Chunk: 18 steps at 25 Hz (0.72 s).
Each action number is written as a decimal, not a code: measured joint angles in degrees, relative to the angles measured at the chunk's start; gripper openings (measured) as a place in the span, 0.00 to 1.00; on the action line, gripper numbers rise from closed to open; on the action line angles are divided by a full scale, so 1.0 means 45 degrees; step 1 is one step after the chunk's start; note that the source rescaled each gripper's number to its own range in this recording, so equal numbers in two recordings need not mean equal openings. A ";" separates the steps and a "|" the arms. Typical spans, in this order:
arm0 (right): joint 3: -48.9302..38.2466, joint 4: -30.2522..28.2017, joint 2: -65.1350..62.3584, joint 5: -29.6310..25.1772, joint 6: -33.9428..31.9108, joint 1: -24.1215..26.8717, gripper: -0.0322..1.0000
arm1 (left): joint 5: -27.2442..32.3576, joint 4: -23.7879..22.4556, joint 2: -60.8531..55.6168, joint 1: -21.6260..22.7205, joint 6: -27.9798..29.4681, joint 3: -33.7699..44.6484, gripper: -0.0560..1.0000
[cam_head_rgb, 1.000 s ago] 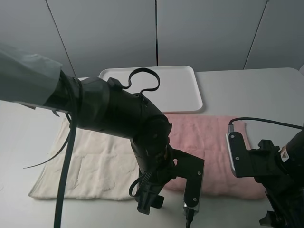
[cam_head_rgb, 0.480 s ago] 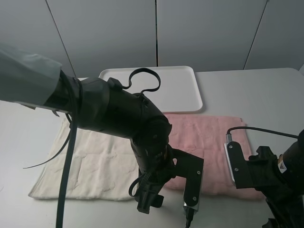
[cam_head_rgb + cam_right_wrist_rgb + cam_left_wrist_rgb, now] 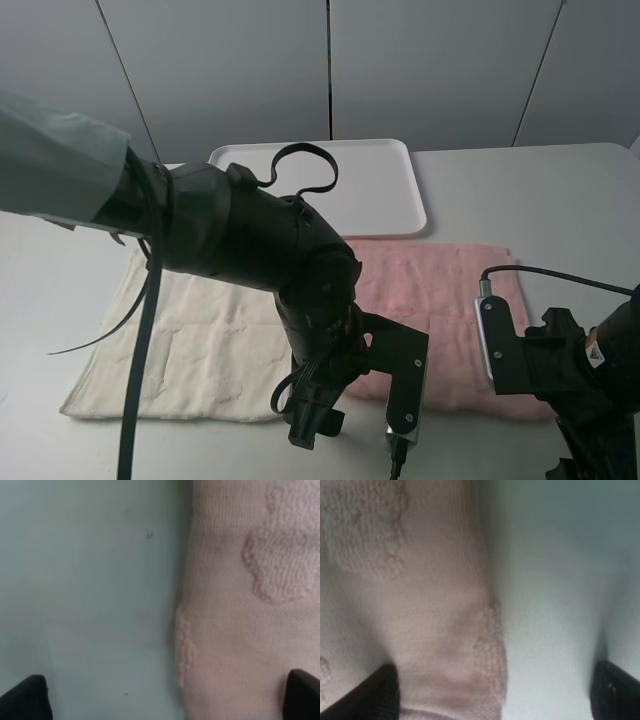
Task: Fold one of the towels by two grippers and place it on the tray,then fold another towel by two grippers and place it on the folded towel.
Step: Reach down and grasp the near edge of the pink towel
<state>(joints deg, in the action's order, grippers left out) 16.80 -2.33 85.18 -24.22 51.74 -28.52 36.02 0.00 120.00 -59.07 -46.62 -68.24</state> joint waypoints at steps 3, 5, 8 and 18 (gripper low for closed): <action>0.0000 0.0000 0.0000 0.0000 -0.0046 0.0000 1.00 | 0.0000 0.0000 0.0000 0.0000 0.0000 0.0000 0.99; 0.0000 0.0000 0.0000 0.0000 -0.0109 0.0000 1.00 | 0.0000 0.0000 0.0000 0.0000 0.0000 0.0000 0.99; 0.0000 0.0000 0.0150 0.0000 -0.0191 0.0000 1.00 | 0.0000 0.0000 0.0000 0.0000 0.0000 0.0000 0.99; 0.0071 -0.0337 0.1200 0.0195 -0.0705 -0.0442 1.00 | -0.0025 0.0000 0.0000 0.0000 0.0000 0.0000 0.99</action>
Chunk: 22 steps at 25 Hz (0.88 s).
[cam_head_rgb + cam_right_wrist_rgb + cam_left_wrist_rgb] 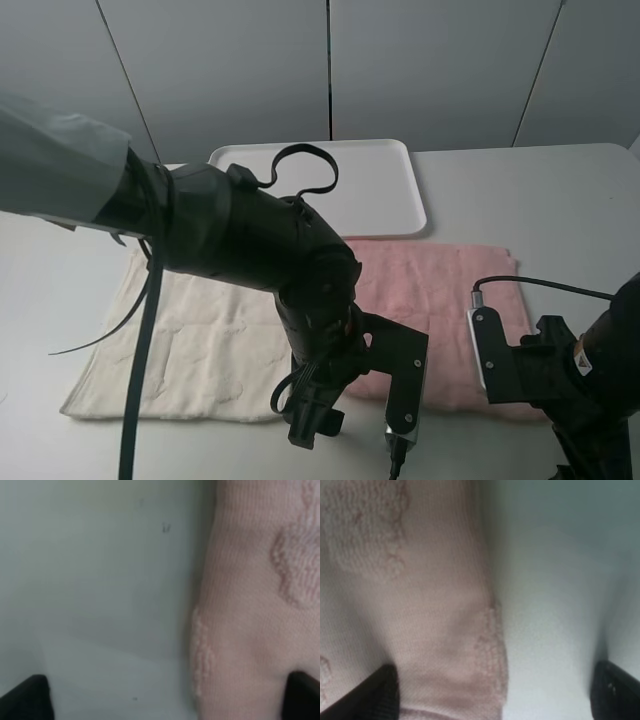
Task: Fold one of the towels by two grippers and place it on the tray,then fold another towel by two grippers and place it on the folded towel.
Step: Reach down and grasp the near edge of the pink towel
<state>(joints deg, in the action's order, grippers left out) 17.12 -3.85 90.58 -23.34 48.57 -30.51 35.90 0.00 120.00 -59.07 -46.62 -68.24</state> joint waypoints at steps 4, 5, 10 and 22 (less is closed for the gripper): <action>0.0030 0.0000 0.0064 0.0105 -0.0518 -0.0027 0.97 | 0.0000 0.0000 0.0006 0.0000 0.0000 0.0000 0.99; 0.0029 0.0000 0.0085 0.0138 -0.0573 -0.0027 0.94 | 0.0000 0.0000 0.0006 0.0000 0.0000 0.0000 0.99; 0.0129 0.0000 0.0144 0.0321 -0.0599 -0.0027 0.56 | 0.0000 0.0000 0.0006 0.0000 0.0000 0.0000 0.99; 0.0125 -0.0130 0.0144 0.0788 -0.0608 -0.0027 0.05 | 0.0000 -0.0163 0.0006 0.0000 0.0026 0.0000 0.99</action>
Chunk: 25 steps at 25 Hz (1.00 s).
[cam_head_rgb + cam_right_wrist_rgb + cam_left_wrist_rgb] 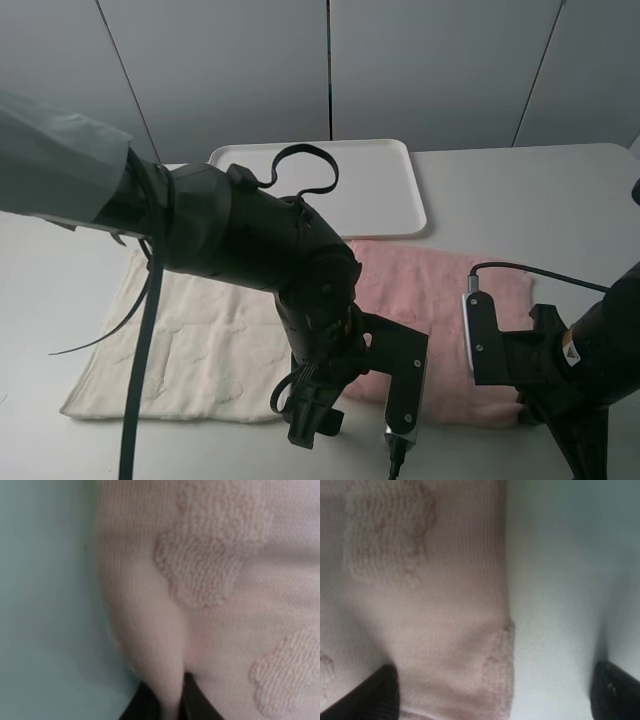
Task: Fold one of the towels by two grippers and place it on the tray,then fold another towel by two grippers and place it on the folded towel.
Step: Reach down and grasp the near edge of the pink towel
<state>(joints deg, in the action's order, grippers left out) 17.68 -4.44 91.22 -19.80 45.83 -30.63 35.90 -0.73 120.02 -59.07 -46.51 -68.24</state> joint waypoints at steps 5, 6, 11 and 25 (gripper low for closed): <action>0.0000 -0.0027 0.0000 0.0000 -0.0020 0.0000 0.05 | -0.0166 -0.0194 0.0000 0.0000 0.0000 0.0000 0.99; 0.0000 -0.0027 0.0000 0.0000 -0.0020 0.0000 0.05 | -0.0231 -0.0249 0.0000 0.0000 0.0000 0.0000 0.99; 0.0000 -0.0027 0.0000 0.0022 -0.0050 0.0000 0.05 | -0.0463 -0.0444 0.0000 0.0000 0.0106 -0.0020 0.99; 0.0000 -0.0027 0.0000 0.0022 -0.0050 0.0000 0.05 | -0.0504 -0.0889 0.0000 -0.0006 0.0310 -0.0058 0.99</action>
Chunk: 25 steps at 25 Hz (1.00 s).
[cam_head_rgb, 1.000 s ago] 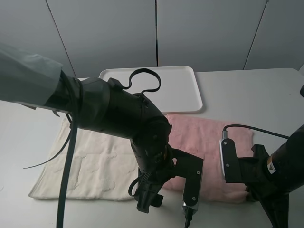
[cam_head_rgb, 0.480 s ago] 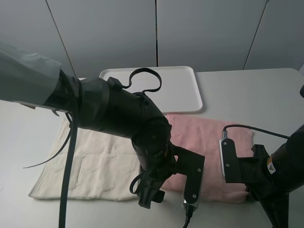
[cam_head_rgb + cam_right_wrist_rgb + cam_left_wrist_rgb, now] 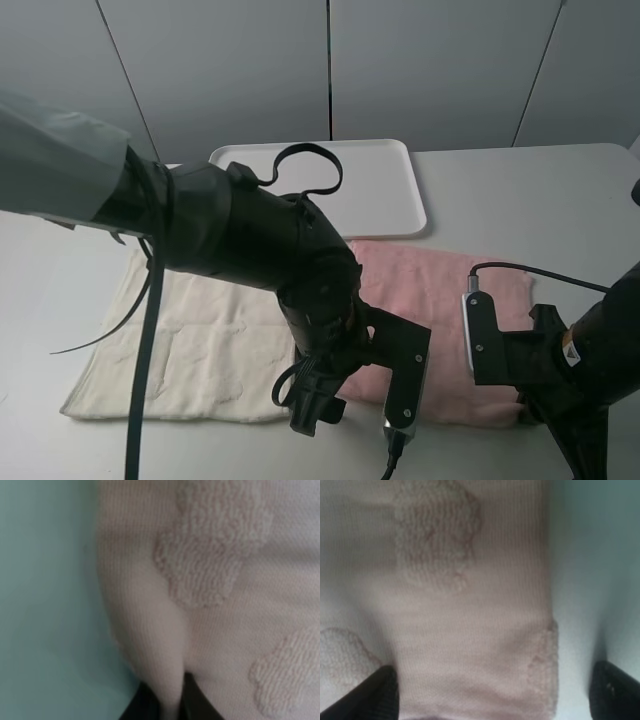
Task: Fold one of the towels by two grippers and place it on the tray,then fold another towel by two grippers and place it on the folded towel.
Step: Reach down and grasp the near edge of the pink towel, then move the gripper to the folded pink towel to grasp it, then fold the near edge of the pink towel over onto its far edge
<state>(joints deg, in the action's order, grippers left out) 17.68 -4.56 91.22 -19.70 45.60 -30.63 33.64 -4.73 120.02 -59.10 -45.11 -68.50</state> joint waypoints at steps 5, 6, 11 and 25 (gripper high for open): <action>0.0000 0.0000 0.0029 0.0024 0.0000 0.0000 0.05 | 0.0235 -0.0254 0.0082 -0.0082 0.0489 -0.0051 0.95; 0.0000 0.0000 0.0029 0.0024 0.0000 0.0000 0.05 | 0.0433 -0.0489 0.0082 -0.0110 0.0700 -0.0051 0.88; 0.0000 0.0000 0.0029 0.0046 -0.0032 0.0000 0.05 | 0.0956 -0.0900 0.0165 -0.0189 0.0946 -0.0118 0.43; 0.0000 0.0086 0.0029 0.0100 -0.0287 0.0000 0.05 | 0.0680 -0.1238 0.0210 -0.0189 0.0946 -0.0170 0.06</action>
<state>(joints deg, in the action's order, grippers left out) 17.68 -4.18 91.35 -19.25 44.31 -30.63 36.70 -10.31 120.97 -59.95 -40.86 -69.27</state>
